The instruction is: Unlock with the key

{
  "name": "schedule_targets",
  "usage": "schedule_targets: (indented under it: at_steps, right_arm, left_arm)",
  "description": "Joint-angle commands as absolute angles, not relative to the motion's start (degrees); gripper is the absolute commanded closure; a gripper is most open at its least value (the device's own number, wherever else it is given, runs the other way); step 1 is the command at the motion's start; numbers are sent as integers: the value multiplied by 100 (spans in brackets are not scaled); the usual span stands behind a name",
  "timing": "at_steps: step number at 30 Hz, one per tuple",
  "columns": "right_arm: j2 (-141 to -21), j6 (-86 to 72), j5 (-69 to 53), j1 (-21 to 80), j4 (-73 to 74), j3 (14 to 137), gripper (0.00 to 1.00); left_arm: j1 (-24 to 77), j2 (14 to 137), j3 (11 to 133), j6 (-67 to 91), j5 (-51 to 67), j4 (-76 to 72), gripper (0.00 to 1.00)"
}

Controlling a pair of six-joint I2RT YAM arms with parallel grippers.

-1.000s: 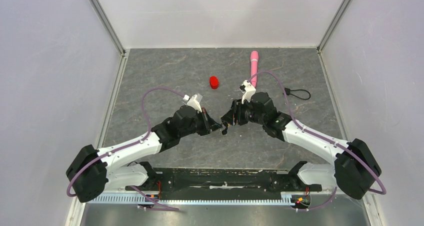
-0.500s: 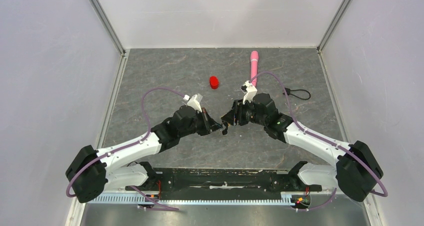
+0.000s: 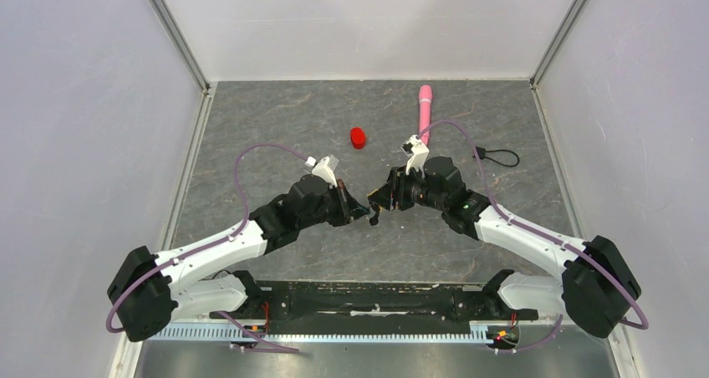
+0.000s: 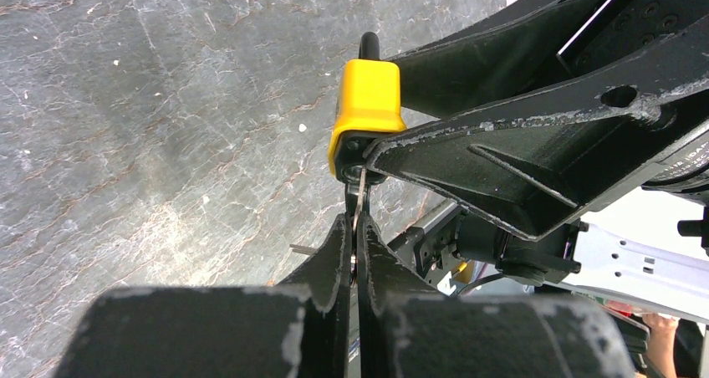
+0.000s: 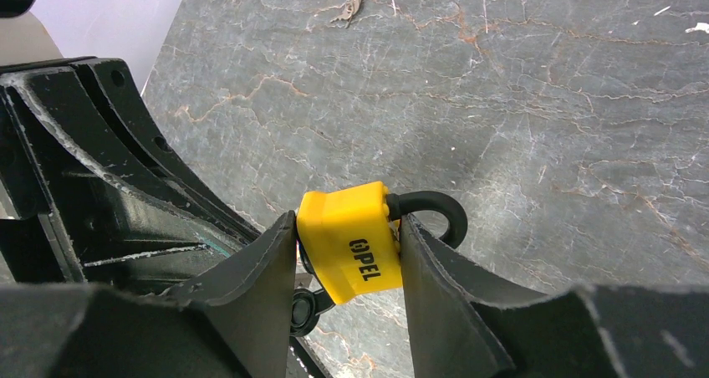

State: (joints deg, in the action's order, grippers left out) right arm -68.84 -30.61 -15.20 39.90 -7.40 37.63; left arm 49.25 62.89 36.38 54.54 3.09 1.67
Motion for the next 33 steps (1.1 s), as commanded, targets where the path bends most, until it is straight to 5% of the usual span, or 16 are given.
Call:
schedule_targets:
  at_steps: [1, 33]
  right_arm:
    - [-6750, -3203, -1881, 4003, -1556, 3824, 100]
    - [-6886, -2621, -2155, 4129, -1494, 3718, 100]
  left_arm:
    - [4913, 6330, 3771, 5230, 194, 87, 98]
    - [4852, 6189, 4228, 5256, 23, 174, 98]
